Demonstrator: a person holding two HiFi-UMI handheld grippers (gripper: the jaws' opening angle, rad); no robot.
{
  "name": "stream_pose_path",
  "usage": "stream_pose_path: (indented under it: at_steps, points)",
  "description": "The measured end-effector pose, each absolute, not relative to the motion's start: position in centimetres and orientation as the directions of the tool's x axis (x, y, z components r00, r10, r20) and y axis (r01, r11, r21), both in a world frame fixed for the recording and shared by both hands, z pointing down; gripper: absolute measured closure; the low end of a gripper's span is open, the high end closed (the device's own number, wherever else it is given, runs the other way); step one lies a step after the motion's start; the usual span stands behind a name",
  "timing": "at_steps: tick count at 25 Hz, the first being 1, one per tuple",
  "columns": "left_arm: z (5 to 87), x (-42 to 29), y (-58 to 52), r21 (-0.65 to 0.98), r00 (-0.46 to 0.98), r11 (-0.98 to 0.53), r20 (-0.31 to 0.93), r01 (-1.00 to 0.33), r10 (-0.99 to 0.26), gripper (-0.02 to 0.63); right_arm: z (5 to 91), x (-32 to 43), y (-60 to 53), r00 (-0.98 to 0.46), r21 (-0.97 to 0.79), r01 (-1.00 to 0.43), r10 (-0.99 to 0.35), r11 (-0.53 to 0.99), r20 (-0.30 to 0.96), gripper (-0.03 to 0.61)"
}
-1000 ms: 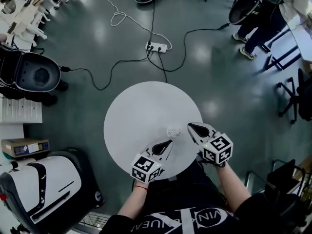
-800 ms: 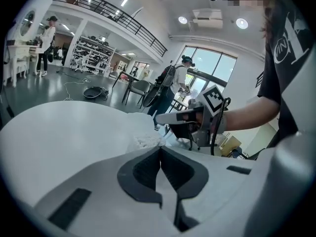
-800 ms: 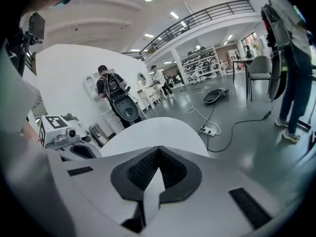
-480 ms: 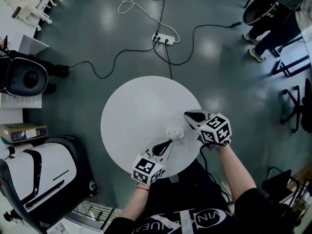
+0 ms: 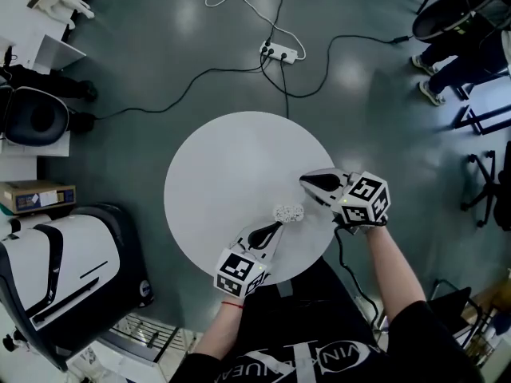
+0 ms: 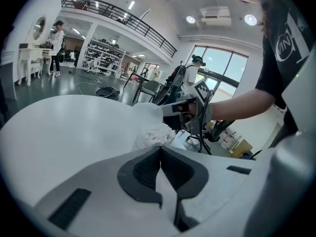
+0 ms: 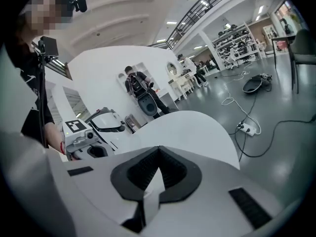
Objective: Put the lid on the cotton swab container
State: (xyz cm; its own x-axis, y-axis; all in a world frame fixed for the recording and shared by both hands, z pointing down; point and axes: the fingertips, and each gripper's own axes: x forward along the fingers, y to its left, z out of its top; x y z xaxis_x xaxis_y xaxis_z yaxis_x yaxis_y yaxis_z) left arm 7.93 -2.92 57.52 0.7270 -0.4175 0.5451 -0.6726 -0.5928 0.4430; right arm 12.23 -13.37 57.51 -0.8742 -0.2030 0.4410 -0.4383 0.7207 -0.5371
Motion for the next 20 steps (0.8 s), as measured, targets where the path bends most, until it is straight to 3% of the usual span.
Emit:
stream_pose_path:
  at_steps: [7,20]
  points:
    - [57.5,7.7,-2.8,0.438,0.720,-0.587,0.549,-0.681,-0.425,0.604,55.5,11.3,-12.0,-0.922,-0.549,-0.309,-0.102,0.777,0.374,0.577]
    - [57.5,7.0,-4.0,0.436,0.694,-0.548,0.542,-0.714,-0.473,0.604,53.7,9.9,-8.8,-0.898,-0.471,-0.217,0.015,0.855,0.441,0.577]
